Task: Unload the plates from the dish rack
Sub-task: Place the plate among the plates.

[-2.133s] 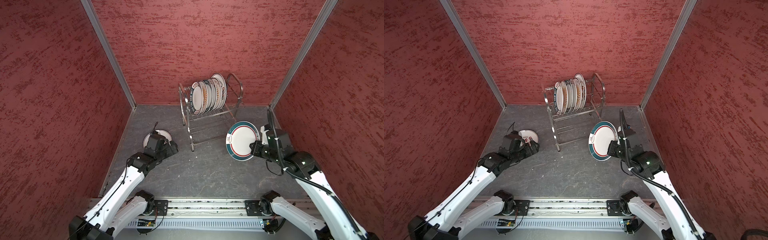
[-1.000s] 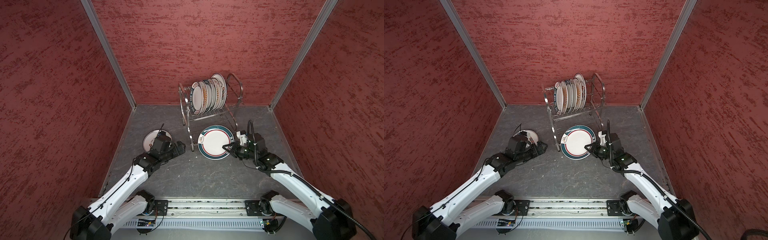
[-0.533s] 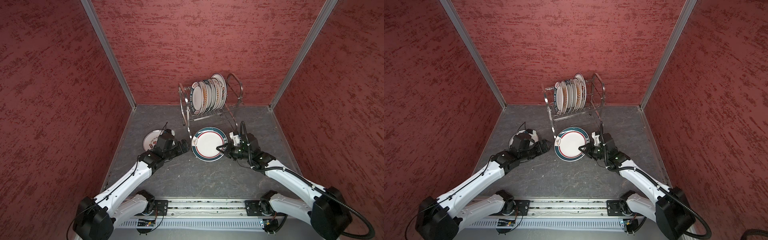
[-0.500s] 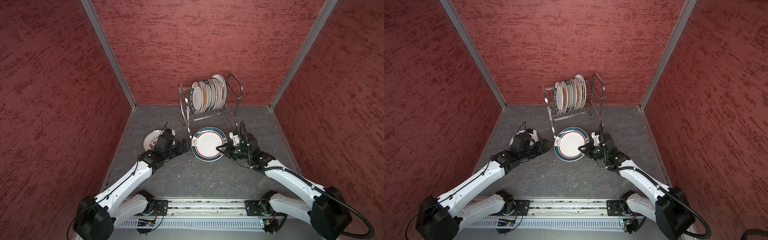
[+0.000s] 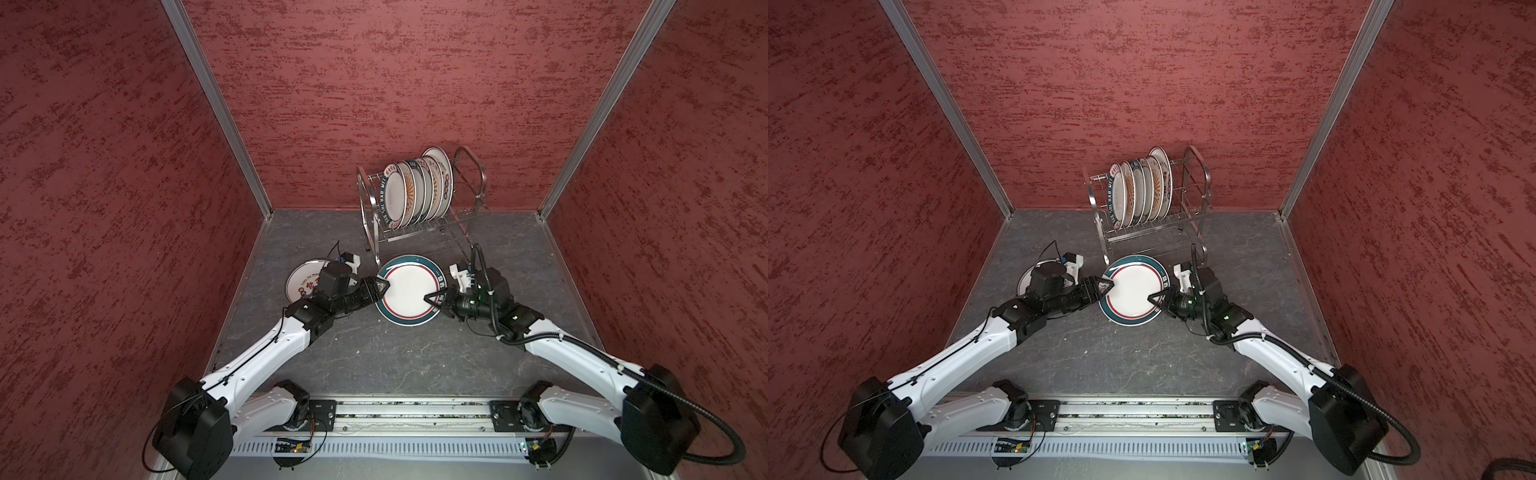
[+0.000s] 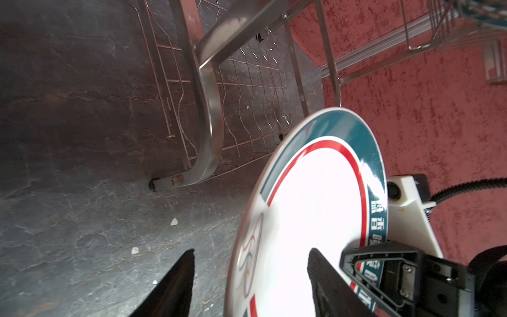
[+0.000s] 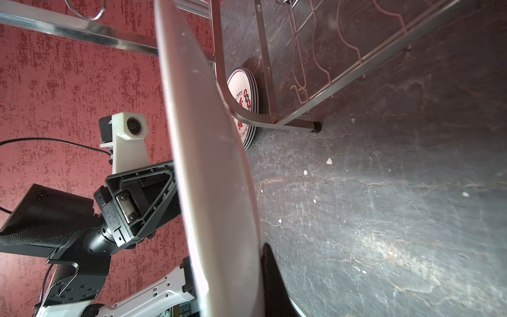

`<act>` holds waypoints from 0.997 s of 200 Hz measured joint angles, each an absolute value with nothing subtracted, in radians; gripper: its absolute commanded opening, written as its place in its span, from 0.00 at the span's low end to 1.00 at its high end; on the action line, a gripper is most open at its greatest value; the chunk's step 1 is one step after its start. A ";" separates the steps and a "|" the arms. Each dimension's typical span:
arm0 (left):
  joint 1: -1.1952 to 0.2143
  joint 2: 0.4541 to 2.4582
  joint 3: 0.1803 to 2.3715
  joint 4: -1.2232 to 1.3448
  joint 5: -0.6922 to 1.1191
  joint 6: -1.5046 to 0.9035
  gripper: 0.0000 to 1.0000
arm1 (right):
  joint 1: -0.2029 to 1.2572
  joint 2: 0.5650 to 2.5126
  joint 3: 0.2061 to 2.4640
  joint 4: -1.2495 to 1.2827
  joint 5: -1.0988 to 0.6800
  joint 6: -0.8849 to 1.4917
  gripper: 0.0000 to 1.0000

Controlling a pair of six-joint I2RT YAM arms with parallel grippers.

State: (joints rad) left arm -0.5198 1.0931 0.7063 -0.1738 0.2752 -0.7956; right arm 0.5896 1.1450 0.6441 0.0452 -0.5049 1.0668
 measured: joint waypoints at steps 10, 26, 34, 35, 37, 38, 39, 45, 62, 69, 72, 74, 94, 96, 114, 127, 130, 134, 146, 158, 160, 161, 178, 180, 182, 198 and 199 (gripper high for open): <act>-0.521 1.093 0.702 -0.167 0.284 -0.797 0.53 | 0.593 1.146 0.644 0.054 -0.505 1.067 0.09; -0.521 1.093 0.699 -0.161 0.295 -0.800 0.48 | 0.594 1.150 0.644 0.066 -0.506 1.067 0.09; -0.521 1.093 0.697 -0.155 0.302 -0.797 0.45 | 0.594 1.154 0.644 0.070 -0.509 1.067 0.09; -0.521 1.093 0.697 -0.155 0.303 -0.796 0.45 | 0.594 1.155 0.644 0.072 -0.509 1.067 0.09; -0.521 1.093 0.696 -0.154 0.306 -0.798 0.44 | 0.594 1.156 0.644 0.073 -0.510 1.067 0.10; -0.521 1.093 0.696 -0.153 0.307 -0.799 0.44 | 0.594 1.157 0.644 0.073 -0.510 1.067 0.10; -0.521 1.093 0.695 -0.152 0.308 -0.801 0.44 | 0.594 1.158 0.644 0.075 -0.511 1.067 0.10; -0.521 1.092 0.693 -0.147 0.313 -0.799 0.42 | 0.595 1.162 0.644 0.079 -0.513 1.067 0.10; -0.521 1.092 0.686 -0.141 0.324 -0.796 0.37 | 0.598 1.175 0.644 0.090 -0.519 1.067 0.12; -0.520 1.092 0.683 -0.141 0.326 -0.797 0.35 | 0.598 1.179 0.644 0.096 -0.521 1.067 0.12; -0.519 1.092 0.682 -0.140 0.328 -0.800 0.35 | 0.599 1.180 0.644 0.098 -0.521 1.067 0.12; -0.518 1.092 0.681 -0.140 0.329 -0.798 0.35 | 0.599 1.181 0.644 0.101 -0.523 1.067 0.12; -0.517 1.094 0.677 -0.133 0.346 -0.799 0.32 | 0.599 1.187 0.644 0.118 -0.528 1.067 0.12; -0.517 1.095 0.676 -0.132 0.348 -0.799 0.32 | 0.599 1.187 0.644 0.120 -0.528 1.067 0.12; -0.516 1.106 0.672 -0.110 0.374 -0.807 0.28 | 0.600 1.188 0.644 0.136 -0.530 1.067 0.12; -0.512 1.113 0.671 -0.089 0.388 -0.820 0.24 | 0.598 1.189 0.644 0.136 -0.529 1.070 0.12; -0.509 1.115 0.670 -0.083 0.392 -0.825 0.23 | 0.598 1.190 0.644 0.138 -0.529 1.073 0.12; -0.506 1.117 0.670 -0.076 0.396 -0.831 0.22 | 0.596 1.191 0.644 0.138 -0.529 1.075 0.12; -0.499 1.122 0.669 -0.056 0.406 -0.847 0.16 | 0.593 1.194 0.644 0.143 -0.529 1.085 0.12; -0.498 1.127 0.669 -0.044 0.408 -0.855 0.11 | 0.591 1.195 0.646 0.149 -0.529 1.087 0.12; -0.498 1.127 0.669 -0.043 0.407 -0.857 0.10 | 0.591 1.195 0.646 0.149 -0.529 1.088 0.12; -0.498 1.127 0.669 -0.043 0.407 -0.857 0.09 | 0.591 1.195 0.646 0.148 -0.529 1.088 0.12; -0.497 1.127 0.669 -0.039 0.407 -0.860 0.04 | 0.591 1.198 0.646 0.148 -0.529 1.090 0.16; -0.497 1.127 0.669 -0.038 0.408 -0.860 0.03 | 0.591 1.199 0.646 0.147 -0.528 1.089 0.16; -0.498 1.127 0.669 -0.037 0.408 -0.860 0.02 | 0.591 1.200 0.646 0.147 -0.527 1.089 0.17; -0.498 1.127 0.669 -0.035 0.411 -0.857 0.00 | 0.592 1.209 0.646 0.144 -0.528 1.088 0.21; -0.498 1.127 0.669 -0.035 0.411 -0.857 0.00 | 0.592 1.210 0.646 0.145 -0.527 1.087 0.21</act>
